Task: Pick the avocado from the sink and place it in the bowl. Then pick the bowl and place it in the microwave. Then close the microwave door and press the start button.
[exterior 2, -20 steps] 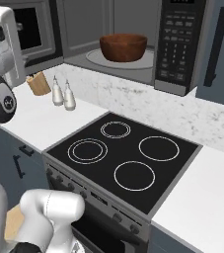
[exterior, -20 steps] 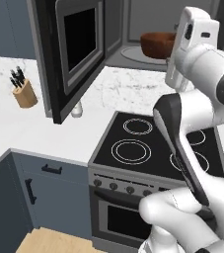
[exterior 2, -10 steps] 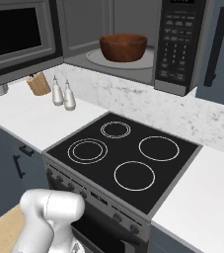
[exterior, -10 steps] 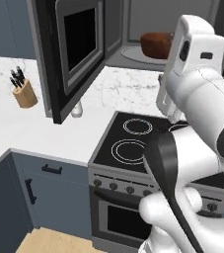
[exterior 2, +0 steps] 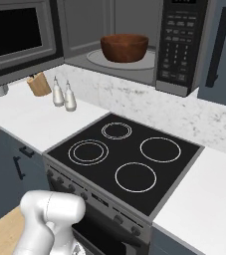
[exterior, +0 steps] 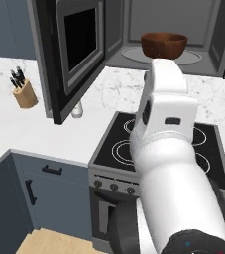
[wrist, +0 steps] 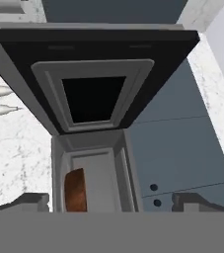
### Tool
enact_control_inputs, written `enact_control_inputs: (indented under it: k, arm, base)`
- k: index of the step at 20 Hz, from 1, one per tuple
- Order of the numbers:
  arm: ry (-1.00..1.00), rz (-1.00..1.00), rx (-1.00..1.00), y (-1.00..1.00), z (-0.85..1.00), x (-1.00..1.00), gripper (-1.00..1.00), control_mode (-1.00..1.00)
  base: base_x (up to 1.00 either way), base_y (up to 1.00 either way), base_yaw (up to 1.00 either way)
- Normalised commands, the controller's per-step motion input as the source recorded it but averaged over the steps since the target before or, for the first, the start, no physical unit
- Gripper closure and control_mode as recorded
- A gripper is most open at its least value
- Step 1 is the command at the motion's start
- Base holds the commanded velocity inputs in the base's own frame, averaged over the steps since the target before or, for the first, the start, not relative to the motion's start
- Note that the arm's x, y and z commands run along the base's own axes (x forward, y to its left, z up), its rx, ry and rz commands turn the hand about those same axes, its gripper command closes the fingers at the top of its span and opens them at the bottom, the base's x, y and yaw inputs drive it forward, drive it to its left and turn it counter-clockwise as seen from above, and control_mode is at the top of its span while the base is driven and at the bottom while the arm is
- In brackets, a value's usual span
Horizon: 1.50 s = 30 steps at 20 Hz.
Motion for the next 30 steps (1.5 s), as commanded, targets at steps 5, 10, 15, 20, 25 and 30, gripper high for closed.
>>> enact_control_inputs:
  k: [5,10,15,20,25,30]
  arm:
    - [-0.03,-0.08,0.0,0.65,-0.38,-0.09,-1.0,-1.0]
    - [-0.06,-0.09,0.05,0.55,-0.51,0.0,-1.0,-1.0]
    - [-0.09,-0.09,0.05,0.58,-0.61,0.05,-1.0,-1.0]
    - [-0.04,-0.09,0.0,0.67,-0.41,0.65,-1.0,-1.0]
    - [-0.01,-0.07,0.0,0.57,-0.4,0.88,-1.0,-1.0]
    - [-0.01,-0.14,0.0,0.9,-0.3,0.61,-1.0,-1.0]
  base:
    - [0.0,0.0,0.0]
    - [0.0,0.0,0.0]
    - [0.0,0.0,0.0]
    - [0.0,0.0,0.0]
    - [0.0,0.0,0.0]
    - [0.0,0.0,0.0]
